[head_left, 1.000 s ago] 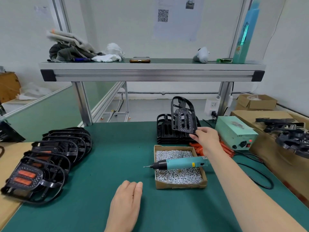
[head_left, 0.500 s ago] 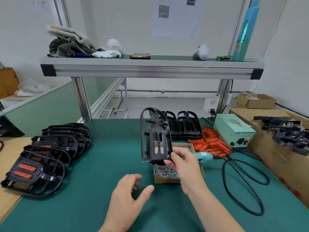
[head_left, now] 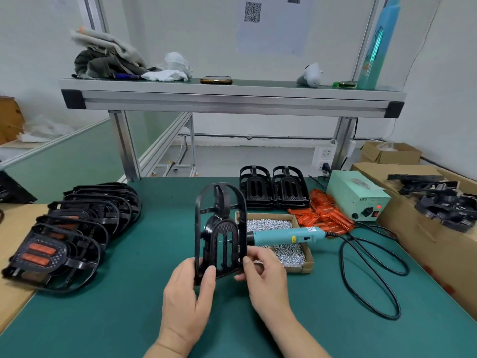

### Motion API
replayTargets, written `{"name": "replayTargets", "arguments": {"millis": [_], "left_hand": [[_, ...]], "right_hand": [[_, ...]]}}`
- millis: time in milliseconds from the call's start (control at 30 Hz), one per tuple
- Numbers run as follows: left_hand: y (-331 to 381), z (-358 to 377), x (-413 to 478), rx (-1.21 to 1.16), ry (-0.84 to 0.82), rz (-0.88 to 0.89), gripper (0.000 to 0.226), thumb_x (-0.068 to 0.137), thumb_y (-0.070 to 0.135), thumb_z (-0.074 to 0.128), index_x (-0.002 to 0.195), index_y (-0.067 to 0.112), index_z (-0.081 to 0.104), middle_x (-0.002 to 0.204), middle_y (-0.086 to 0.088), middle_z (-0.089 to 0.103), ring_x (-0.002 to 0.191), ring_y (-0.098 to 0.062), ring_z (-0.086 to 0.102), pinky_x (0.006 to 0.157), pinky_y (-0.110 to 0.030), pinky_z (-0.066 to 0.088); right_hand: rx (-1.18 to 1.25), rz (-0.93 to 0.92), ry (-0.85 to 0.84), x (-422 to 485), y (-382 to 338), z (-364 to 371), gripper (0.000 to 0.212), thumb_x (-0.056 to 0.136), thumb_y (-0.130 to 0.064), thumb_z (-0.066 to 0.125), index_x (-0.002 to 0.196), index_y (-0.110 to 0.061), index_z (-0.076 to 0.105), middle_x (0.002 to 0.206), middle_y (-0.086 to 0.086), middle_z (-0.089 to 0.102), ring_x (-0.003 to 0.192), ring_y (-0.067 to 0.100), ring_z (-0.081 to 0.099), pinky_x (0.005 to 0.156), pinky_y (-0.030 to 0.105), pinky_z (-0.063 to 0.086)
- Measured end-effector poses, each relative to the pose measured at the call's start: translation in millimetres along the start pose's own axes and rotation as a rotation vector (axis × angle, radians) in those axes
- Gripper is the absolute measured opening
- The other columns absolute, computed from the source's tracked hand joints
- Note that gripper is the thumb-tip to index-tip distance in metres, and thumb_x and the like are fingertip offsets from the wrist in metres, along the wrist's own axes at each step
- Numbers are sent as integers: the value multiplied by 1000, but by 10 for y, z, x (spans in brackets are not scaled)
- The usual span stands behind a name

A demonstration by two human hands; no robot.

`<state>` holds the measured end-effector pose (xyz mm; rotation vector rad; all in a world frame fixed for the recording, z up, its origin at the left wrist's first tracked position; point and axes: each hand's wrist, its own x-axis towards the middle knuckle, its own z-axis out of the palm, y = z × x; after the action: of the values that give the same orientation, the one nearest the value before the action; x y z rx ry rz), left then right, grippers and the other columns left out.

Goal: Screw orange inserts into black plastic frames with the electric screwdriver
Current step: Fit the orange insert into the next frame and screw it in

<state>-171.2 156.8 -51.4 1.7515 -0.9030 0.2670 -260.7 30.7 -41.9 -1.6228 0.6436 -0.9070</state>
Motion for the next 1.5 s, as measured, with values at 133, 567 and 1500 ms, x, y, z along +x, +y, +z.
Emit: {"name": "replayTargets", "arguments": {"millis": [133,567,1500], "left_hand": [[2,21,-25,12,6,23,29,93,46,45,94,22,62,84,15,61,81,-6,57,72,-17,44],[-61,51,-4,93,99,309,21,94,13,44,112,13,56,103,8,56,90,-18,51,91,-18,39],[-312,-23,122,-271,-20,-453,18,94,25,66,109,35,67,90,10,73,90,-16,68,93,-42,54]], "right_hand": [[-5,17,-31,-25,-12,-30,26,99,1,54,99,-18,72,104,5,66,70,18,74,55,25,57],[467,15,143,-9,-23,-167,29,107,-21,38,95,-3,56,78,20,69,59,30,67,44,28,48],[346,-29,70,57,36,-246,35,75,-16,48,95,-25,76,89,4,73,87,15,65,77,19,50]]}}
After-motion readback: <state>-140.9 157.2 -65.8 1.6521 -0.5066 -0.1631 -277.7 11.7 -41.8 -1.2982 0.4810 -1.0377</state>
